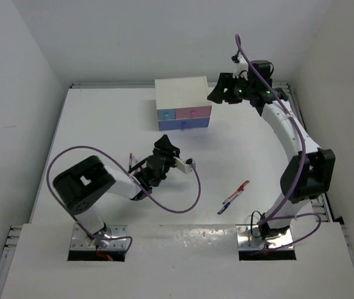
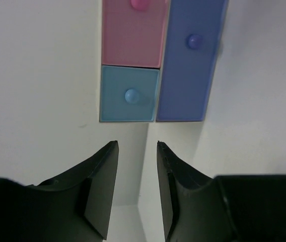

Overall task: Sort the stationery into containers
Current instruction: Open the drawer

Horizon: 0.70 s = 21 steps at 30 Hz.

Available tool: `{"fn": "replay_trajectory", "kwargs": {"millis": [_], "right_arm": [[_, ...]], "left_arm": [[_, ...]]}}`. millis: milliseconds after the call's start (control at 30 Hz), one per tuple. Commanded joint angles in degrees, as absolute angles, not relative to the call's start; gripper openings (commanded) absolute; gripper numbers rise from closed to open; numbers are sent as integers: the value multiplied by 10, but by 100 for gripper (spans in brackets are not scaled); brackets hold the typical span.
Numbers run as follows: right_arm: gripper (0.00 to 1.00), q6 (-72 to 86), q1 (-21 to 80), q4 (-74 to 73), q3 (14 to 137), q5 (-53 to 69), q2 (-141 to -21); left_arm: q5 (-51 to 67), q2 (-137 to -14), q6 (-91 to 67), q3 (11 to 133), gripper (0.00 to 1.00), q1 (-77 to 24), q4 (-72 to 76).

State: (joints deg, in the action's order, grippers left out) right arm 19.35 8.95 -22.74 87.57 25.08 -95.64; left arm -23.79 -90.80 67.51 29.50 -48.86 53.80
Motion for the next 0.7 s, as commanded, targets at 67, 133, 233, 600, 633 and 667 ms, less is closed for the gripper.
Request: {"fn": "replay_trajectory", "kwargs": {"millis": [67, 133, 233, 600, 633, 667], "right_arm": [[66, 211, 115, -178, 917, 226, -991], [66, 209, 118, -173, 919, 223, -1005], [66, 211, 120, -169, 927, 222, -1024], [69, 210, 132, -161, 942, 228, -1060], [69, 209, 132, -161, 943, 229, -1063], [70, 208, 133, -161, 943, 229, -1066]], "left_arm": [[-325, -1021, 785, 317, 41, -504, 889], [-329, -1066, 805, 334, 41, -510, 929], [-332, -1125, 837, 352, 41, -517, 1011], [-345, -1232, 851, 471, 40, -512, 1086], [-343, -1236, 851, 477, 40, -513, 1087], [-342, -1243, 846, 489, 40, -513, 1087]]}}
